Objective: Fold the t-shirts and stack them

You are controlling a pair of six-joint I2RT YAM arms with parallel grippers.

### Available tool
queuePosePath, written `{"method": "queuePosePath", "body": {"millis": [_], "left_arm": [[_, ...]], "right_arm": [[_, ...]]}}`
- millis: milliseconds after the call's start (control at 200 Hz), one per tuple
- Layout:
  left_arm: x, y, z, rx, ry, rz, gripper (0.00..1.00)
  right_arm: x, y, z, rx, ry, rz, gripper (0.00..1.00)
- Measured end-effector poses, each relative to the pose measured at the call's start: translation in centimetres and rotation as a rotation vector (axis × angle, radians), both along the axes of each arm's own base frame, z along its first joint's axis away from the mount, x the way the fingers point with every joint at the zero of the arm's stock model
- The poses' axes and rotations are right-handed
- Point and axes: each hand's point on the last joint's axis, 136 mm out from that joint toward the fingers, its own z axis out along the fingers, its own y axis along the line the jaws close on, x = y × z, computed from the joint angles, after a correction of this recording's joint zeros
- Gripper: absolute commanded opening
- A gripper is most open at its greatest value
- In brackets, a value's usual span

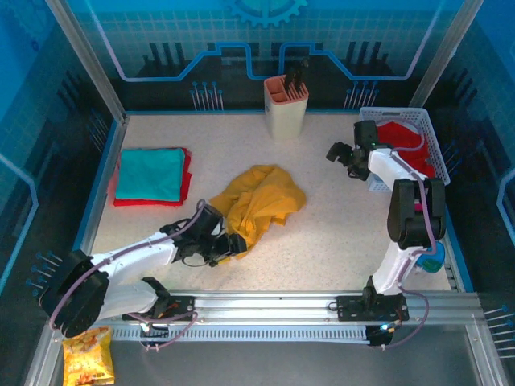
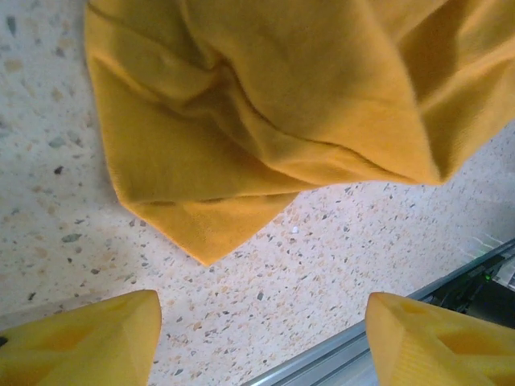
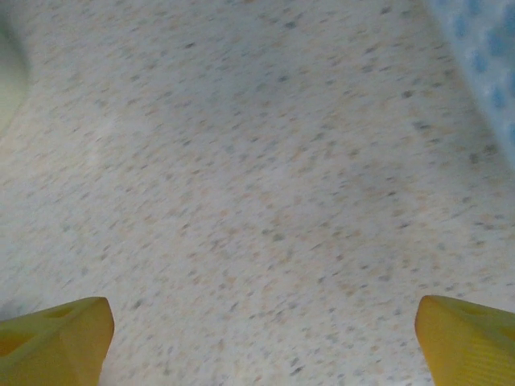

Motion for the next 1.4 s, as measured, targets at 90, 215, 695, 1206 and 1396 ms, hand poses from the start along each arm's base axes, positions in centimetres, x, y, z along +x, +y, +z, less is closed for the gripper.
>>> {"method": "queuePosePath", "body": {"millis": [90,215,695,1206,1396], "left_arm": [[0.2,0.2,-1.1,0.030,0.030,0.029,0.69],[0.6,0.2,-1.8,0.066,0.073,0.055,0.65],[5.5,0.4,-1.3,0.143,0.061,0.087,0.00],[17.9,5.8,15.1,0.088,-0.365,0.162,0.00],[18.6,5.3,19.1,0.052,-0.431,0.133,0.00]], "right_arm": [[-0.9,1.9,0.8,0.060,-0.027,0.073,1.00],[-3.2,4.8,1.4,0.117,-0.032,0.160,1.00],[-9.3,9.2,1.9,0.129,0.001,0.291,1.00],[-17.3,15.5,-2.1,0.036,0.021,0.556,0.96],[-17.5,18.5,-2.5,-0.036,-0.044,0.640,0.95]]}}
